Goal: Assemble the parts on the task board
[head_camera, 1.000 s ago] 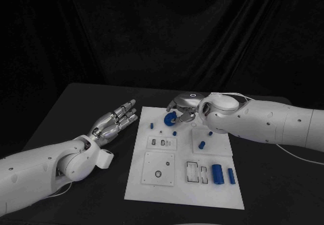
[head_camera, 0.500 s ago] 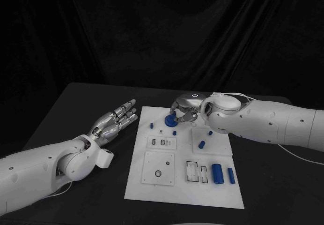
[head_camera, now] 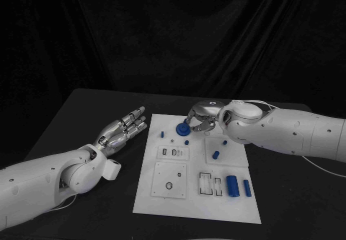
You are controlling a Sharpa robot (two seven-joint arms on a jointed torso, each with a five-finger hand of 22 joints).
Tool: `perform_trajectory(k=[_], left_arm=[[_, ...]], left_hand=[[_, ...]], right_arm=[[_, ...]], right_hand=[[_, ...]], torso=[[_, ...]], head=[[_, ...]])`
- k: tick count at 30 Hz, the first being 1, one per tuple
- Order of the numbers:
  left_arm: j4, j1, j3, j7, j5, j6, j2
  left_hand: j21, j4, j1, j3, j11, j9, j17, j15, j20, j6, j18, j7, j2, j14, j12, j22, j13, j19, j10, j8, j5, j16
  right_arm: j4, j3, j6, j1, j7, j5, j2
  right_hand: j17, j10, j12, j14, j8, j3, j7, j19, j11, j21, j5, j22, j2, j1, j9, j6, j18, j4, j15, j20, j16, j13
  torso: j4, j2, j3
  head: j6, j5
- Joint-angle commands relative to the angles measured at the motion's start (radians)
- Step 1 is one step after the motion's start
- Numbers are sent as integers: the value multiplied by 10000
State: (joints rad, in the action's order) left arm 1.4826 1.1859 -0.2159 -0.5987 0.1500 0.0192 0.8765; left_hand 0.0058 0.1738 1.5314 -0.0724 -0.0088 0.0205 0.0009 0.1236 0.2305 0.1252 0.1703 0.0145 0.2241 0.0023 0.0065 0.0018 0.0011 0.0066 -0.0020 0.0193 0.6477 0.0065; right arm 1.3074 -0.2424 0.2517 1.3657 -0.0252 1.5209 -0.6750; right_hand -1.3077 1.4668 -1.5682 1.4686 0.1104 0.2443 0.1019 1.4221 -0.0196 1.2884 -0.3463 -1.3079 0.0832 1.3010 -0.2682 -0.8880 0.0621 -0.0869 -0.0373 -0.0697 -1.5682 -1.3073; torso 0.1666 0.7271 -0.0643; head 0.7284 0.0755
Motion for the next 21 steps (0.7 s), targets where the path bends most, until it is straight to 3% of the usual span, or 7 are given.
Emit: perform_trajectory(k=[1,4,8,12,14,15,21], left_arm=[[48,-11,8,-103,6,-82,50],[66,-11,7,-107,6,-58,84],[96,-11,7,-110,6,-30,122],[130,-11,7,-126,6,5,171],[146,-11,6,-157,6,13,193],[158,-12,6,-180,6,19,209],[160,-19,5,-238,6,28,213]], left_hand=[[-20,-22,-77,43,54,14,-9,77,68,22,68,61,2,-23,-65,16,-11,-17,20,39,47,-65],[-17,-31,-85,51,73,17,-9,87,80,39,68,65,-1,-23,-65,19,-11,-13,20,42,46,-65],[-15,-34,-90,52,78,18,-9,89,84,46,69,67,-4,-23,-65,20,-11,-10,20,44,45,-65],[-13,-41,-97,53,85,20,-9,92,91,55,70,71,-12,-23,-65,22,-11,-7,20,47,45,-65],[-13,-43,-100,53,85,21,-9,92,92,60,71,72,-17,-23,-65,22,-11,-7,20,48,45,-65],[-10,-47,-106,54,86,23,-9,92,95,75,72,72,-22,-23,-65,24,-11,-4,20,51,48,-65],[-3,-71,-124,64,73,30,-9,92,105,115,77,84,-39,-23,-65,30,-11,6,20,62,74,-65]], right_arm=[[288,7,641,12,-51,26,-353],[714,7,740,154,-168,26,-886],[1400,4,671,343,-453,26,-1809],[1864,-14,813,418,-454,26,-2674],[2012,-34,1028,412,-330,26,-3110],[2074,-43,1147,376,-250,26,-3365],[2125,-59,1380,161,-162,26,-4001]], right_hand=[[-2631,1040,-26,1022,-38,-98,-14,67,62,35,478,-1802,27,-120,-17,-18,7,-69,-61,10,-26,-2635],[-2631,1040,-26,1022,-114,-220,-22,83,68,39,957,-1804,38,-181,-19,53,5,-140,-68,18,-26,-2635],[-2631,1040,-26,1022,-226,-304,-44,73,81,9,1202,-1797,14,-210,12,210,9,-199,-74,23,-26,-2635],[-2631,1040,-26,1022,-351,-395,-58,62,91,-19,1411,-1792,1,-226,71,400,13,-255,-81,31,-26,-2635],[-2631,1040,-26,1022,-372,-485,-59,127,99,90,1699,-1826,-52,-280,128,408,-12,-359,-92,38,-26,-2635],[-2631,1040,-26,1022,-405,-572,-157,113,174,34,1920,-1810,-63,-291,208,422,3,-444,-153,77,-26,-2635],[-2631,1040,-26,1022,-441,-698,-183,148,211,66,2084,-1821,-39,-298,325,487,-8,-559,-191,122,-26,-2635]], torso=[[-1,1,0],[8,4,5],[12,1,6],[-31,-19,-1],[-35,-15,-4],[-40,-17,-6],[-59,-34,-22]], head=[[-48,-1],[-54,28],[-61,91],[-48,83],[-47,76],[-47,70],[-47,91]])
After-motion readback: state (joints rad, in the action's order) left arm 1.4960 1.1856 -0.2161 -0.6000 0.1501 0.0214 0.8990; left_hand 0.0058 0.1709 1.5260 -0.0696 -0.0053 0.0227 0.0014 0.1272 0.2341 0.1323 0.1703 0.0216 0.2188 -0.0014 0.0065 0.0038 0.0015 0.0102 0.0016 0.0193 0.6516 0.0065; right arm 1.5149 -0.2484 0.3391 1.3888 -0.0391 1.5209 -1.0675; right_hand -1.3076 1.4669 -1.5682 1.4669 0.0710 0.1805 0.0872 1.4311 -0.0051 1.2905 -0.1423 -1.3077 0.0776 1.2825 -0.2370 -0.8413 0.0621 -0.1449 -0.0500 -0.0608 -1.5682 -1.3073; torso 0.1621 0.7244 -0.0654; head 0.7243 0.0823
